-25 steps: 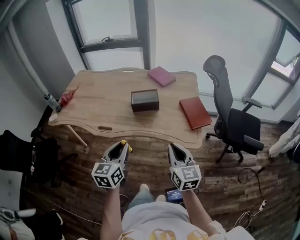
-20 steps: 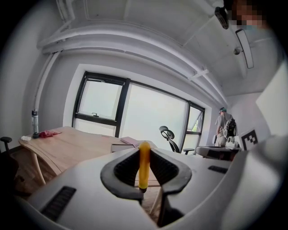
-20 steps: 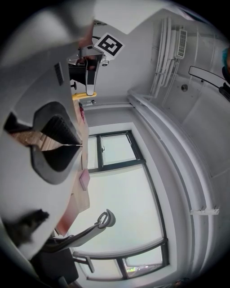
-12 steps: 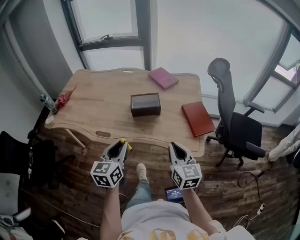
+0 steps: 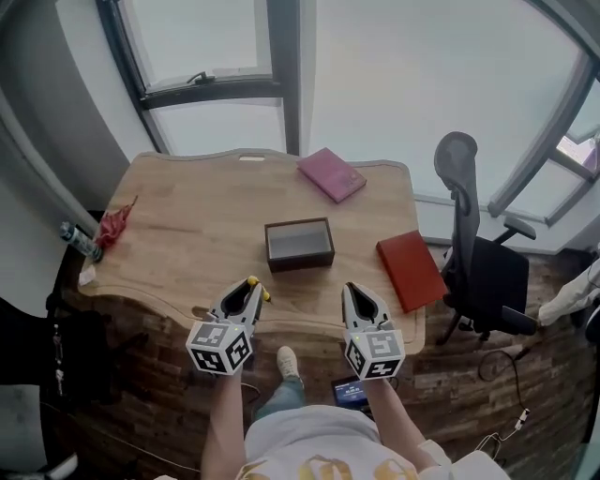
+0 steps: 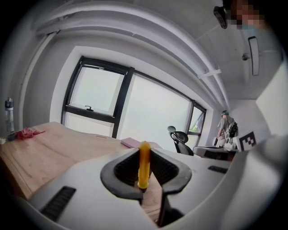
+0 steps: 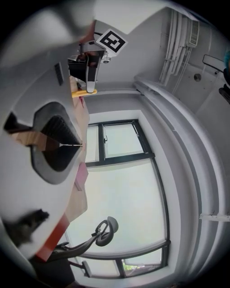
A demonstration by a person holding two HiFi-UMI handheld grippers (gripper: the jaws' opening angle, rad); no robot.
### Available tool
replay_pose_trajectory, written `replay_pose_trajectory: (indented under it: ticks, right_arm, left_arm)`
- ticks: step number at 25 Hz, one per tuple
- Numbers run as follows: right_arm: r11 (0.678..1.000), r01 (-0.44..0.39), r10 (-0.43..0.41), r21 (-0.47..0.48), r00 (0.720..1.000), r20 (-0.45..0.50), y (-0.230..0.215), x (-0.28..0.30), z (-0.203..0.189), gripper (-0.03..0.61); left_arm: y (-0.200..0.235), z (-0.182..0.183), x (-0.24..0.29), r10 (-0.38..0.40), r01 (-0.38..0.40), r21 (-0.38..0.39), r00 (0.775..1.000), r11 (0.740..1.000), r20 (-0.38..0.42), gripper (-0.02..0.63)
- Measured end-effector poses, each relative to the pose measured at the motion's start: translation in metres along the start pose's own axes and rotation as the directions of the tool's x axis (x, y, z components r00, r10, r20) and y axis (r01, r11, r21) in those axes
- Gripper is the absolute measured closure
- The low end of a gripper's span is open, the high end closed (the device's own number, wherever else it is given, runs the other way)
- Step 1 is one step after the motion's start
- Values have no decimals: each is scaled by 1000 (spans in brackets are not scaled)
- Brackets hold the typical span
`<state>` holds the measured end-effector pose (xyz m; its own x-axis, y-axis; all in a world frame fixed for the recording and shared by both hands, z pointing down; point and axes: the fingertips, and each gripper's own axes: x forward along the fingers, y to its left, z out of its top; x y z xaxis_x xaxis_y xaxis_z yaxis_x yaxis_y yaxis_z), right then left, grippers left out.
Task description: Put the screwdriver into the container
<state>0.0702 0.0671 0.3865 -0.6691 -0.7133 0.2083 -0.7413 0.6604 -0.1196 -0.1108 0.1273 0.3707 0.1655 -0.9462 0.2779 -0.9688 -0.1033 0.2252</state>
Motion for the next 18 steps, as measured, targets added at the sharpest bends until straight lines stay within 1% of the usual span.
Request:
replay_pose_trajectory:
  ticks: [4,10,14,18]
  right_arm:
    - [999,42,-42,15,999,-16,-9,52,8,546]
    - [993,102,-100,51,994,-46,-22,111,11,546]
    - [987,148,-144,59,987,-66,-32,132,7,546]
    - [973,202,-195,114,979,-65,-45,140,8,546]
  left_arm:
    - [29,18,43,-48,48,12,999,999,-24,538]
    - [66,38,97,-116,116,-3,992,993,-49,538]
    - [83,42,125,-152,152,-15,986,988,-63,537]
    - [87,44,148,-194,193,-19,978,981,-78,537]
